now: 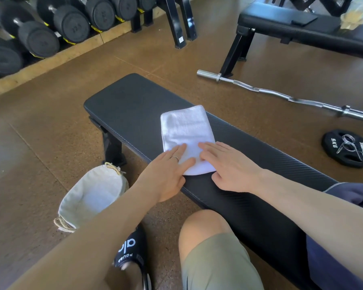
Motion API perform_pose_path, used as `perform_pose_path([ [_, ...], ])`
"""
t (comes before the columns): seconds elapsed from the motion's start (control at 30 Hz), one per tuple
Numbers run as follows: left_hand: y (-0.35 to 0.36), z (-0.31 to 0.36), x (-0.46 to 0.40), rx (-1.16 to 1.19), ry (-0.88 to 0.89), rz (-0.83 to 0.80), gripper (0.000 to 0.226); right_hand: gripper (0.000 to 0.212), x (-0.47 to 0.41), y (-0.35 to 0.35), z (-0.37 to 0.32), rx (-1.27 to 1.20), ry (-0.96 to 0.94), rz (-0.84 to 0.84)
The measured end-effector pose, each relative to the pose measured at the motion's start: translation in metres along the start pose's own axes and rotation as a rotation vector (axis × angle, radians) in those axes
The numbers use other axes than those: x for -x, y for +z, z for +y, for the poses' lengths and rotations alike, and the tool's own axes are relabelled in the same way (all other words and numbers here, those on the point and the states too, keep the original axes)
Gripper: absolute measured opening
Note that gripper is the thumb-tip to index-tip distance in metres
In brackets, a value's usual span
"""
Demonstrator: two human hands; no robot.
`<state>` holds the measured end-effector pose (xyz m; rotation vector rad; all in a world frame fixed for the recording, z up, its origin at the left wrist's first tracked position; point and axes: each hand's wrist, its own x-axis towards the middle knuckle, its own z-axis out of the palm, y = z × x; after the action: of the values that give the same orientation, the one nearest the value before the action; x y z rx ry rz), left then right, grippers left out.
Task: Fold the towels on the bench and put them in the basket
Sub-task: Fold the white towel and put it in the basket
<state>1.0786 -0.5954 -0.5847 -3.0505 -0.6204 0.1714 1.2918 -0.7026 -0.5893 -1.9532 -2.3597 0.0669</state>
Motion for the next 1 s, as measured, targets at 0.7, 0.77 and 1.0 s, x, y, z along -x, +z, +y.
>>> perform_pose_path([
  [0.7,-0.017,-0.014,-0.012,-0.012,-0.071,-0.153,0.043,0.052,-0.026,-0.02,0.007,0.123,-0.016,-0.193],
  [0.77,-0.018,-0.015,-0.015,-0.011,-0.098,-0.173,0.045,0.053,-0.026,-0.023,0.005,0.052,0.05,-0.237],
  [1.0,-0.022,-0.015,-0.012,0.062,-0.156,-0.189,0.041,0.04,-0.024,-0.026,0.01,-0.152,0.153,-0.19],
])
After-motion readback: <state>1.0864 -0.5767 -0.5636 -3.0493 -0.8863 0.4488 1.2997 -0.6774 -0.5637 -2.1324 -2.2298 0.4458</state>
